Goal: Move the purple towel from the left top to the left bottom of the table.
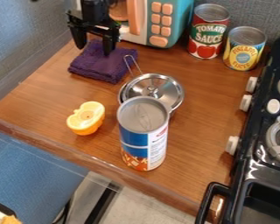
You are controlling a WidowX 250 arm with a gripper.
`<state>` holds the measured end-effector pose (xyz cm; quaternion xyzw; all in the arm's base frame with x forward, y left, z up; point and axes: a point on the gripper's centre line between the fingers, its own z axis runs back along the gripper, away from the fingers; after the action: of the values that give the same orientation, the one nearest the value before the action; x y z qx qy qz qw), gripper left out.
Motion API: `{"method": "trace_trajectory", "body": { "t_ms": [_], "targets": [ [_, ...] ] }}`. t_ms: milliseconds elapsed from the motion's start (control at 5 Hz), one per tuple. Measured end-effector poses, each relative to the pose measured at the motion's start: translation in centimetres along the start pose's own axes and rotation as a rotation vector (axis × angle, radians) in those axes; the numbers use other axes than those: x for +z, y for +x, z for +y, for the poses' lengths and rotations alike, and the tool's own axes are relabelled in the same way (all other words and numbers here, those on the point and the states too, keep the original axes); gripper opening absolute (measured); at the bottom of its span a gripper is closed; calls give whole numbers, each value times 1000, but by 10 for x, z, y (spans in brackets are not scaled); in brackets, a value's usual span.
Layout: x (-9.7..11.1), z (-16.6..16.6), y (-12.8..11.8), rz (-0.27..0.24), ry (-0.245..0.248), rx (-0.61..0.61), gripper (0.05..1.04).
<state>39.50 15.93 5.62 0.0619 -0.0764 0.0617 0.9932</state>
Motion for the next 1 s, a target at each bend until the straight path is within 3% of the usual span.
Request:
{"method": "trace_trajectory", "body": {
  "t_ms": [400, 600, 800, 1000],
  "targets": [
    [-25, -6, 9, 36, -23, 29, 1001],
    [-27, -3, 5, 53, -4, -12, 1001],
    [-28, 5, -12, 61, -9, -85, 999],
    [-25, 29, -49, 81, -39, -72, 999]
  ]
}}
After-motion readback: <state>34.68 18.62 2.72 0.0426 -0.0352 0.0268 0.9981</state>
